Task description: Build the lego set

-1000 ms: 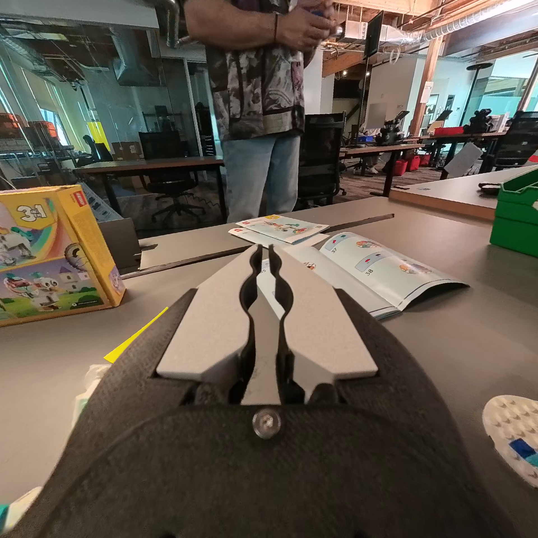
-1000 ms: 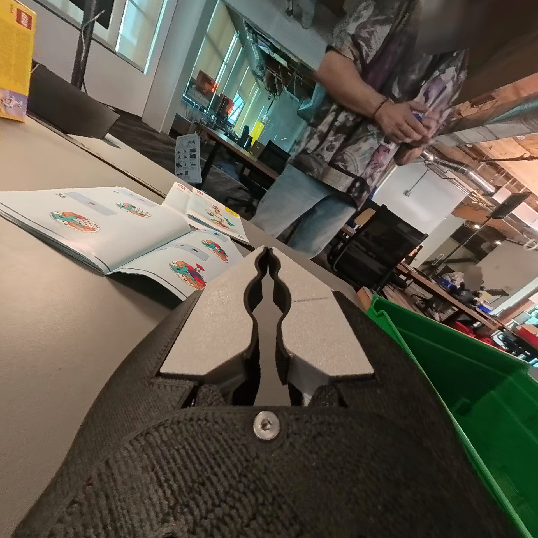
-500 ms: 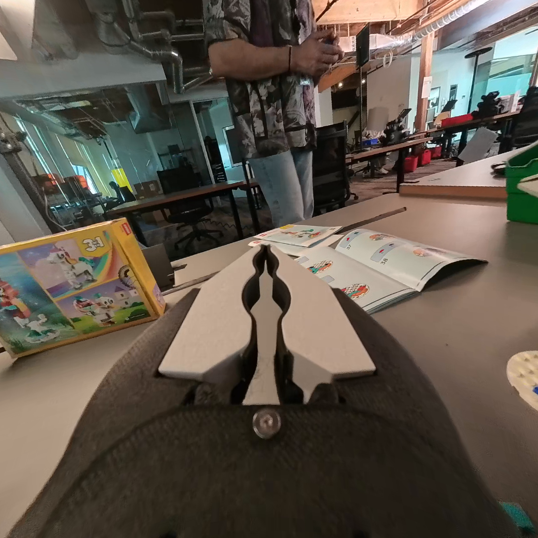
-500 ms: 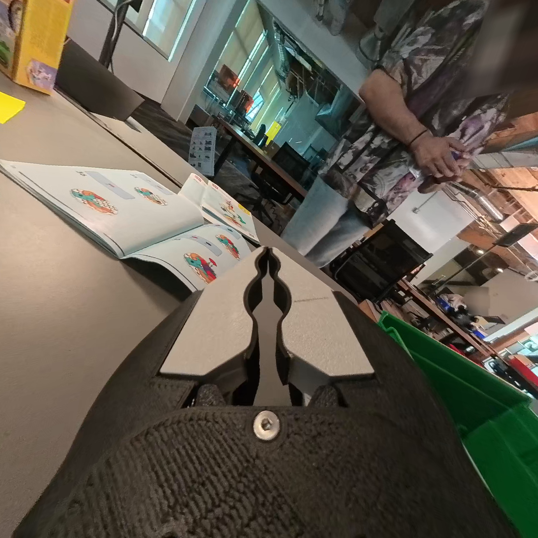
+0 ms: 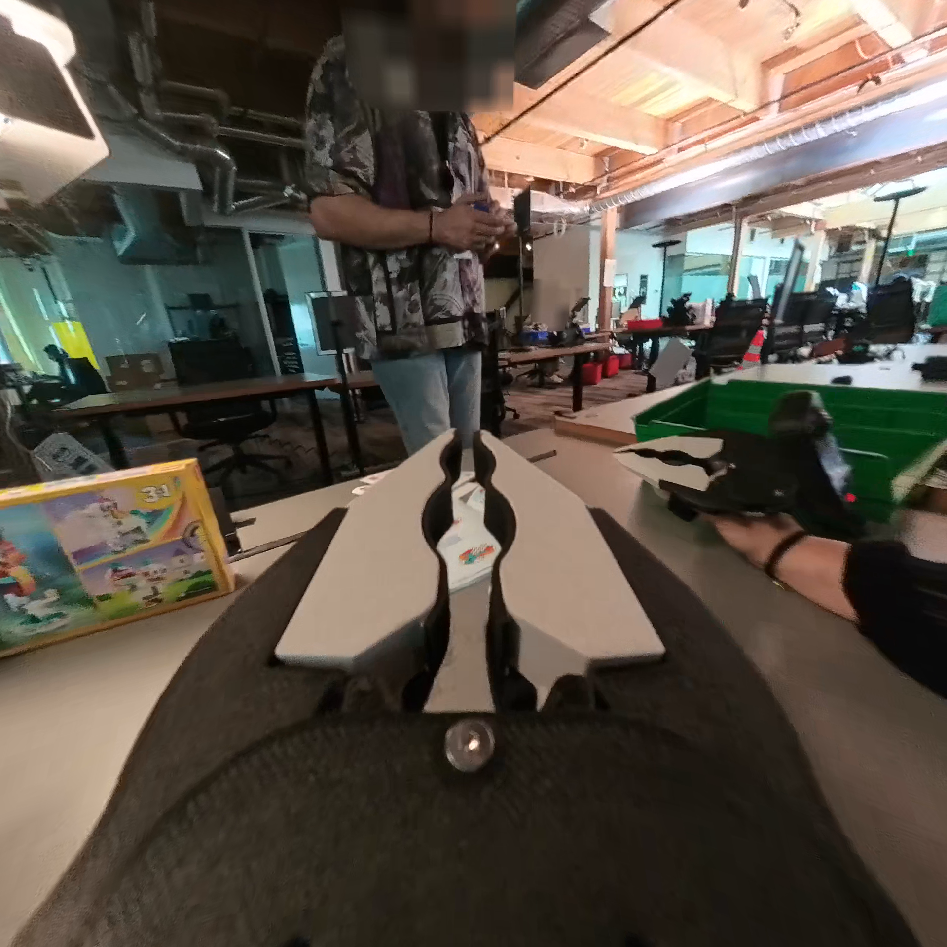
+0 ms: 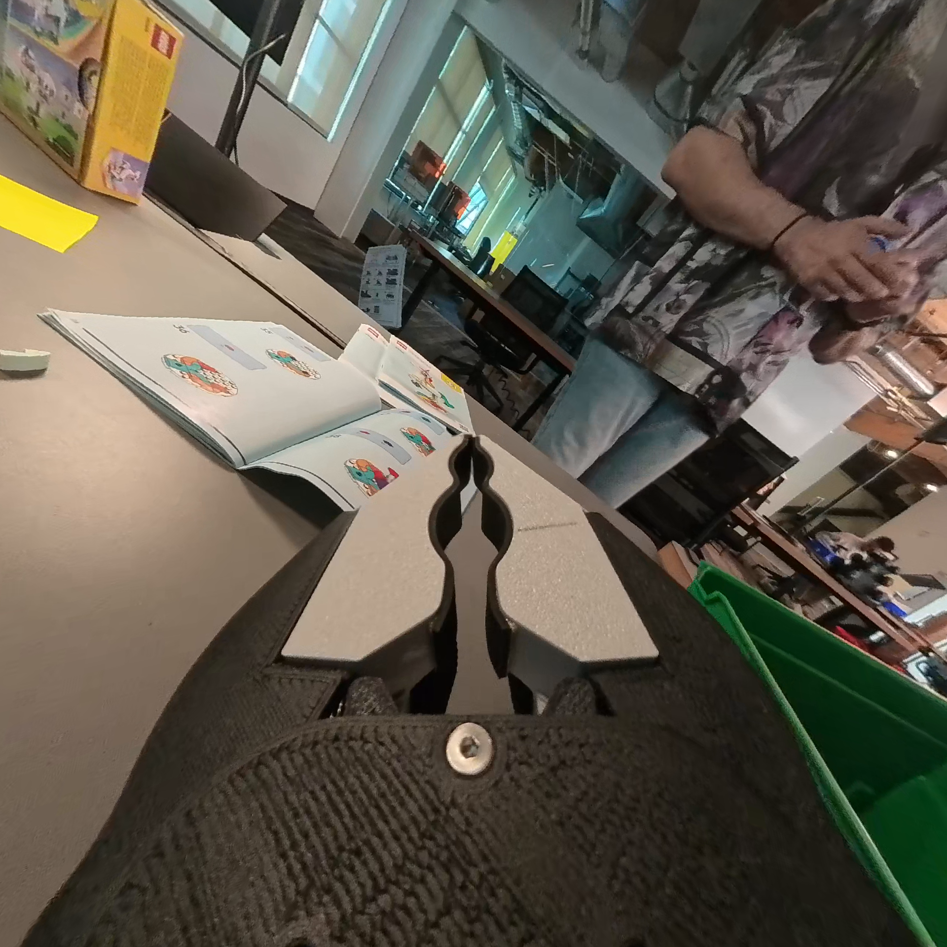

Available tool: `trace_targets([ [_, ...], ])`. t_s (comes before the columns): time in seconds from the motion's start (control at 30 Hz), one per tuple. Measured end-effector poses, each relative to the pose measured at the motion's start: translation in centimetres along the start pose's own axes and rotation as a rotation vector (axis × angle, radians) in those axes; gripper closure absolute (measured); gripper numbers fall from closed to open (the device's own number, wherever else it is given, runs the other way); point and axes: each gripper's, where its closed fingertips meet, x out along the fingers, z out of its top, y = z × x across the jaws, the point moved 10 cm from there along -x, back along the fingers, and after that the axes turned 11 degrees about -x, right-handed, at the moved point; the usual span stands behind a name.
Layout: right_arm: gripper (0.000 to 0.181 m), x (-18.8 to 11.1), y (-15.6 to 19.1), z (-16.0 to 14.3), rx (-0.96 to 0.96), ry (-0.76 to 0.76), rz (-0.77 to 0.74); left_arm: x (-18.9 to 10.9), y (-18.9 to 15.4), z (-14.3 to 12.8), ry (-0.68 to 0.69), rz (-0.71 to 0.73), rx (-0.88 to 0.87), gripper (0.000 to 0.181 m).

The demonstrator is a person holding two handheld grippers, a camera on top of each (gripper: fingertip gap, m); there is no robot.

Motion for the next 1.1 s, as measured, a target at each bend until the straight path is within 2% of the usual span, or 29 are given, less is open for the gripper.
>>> trace_targets([
  [0.07,0.181,0.0,-0.2,-0.2,0.021,0.006,-0.015,-2.9,0.7,2.2,0.053,-0.004,-0.001,0.176],
  [0.17,0.181,-0.1,-0.6,-0.5,0.045,0.018,-0.039,-7.8,3.0,5.1,0.093,0.086,-0.009,0.171],
  [0.23,0.181,0.0,-0.8,-0.6,0.064,0.022,-0.053,-11.4,5.1,6.5,0.102,0.208,-0.003,0.170],
  [0.37,0.181,0.3,-1.2,-1.0,0.107,0.032,-0.084,-18.5,10.2,8.1,0.194,0.564,0.036,0.165],
  [0.47,0.181,0.5,-1.5,-1.3,0.131,0.044,-0.101,-21.8,13.3,8.4,0.366,0.683,0.026,0.161],
  [0.63,0.181,0.6,-1.6,-1.6,0.136,0.058,-0.104,-22.1,17.4,6.2,0.928,0.610,-0.080,0.158],
  [0.73,0.181,0.8,-1.4,-1.5,0.118,0.067,-0.093,-21.1,18.9,4.5,1.144,0.535,-0.169,0.160],
  [0.87,0.181,0.9,-1.1,-1.4,0.087,0.071,-0.074,-20.0,20.2,2.6,1.352,0.477,-0.203,0.162],
  [1.1,0.181,1.2,-0.6,-1.1,0.043,0.075,-0.043,-19.1,21.8,-0.4,1.554,0.487,-0.336,0.164],
])
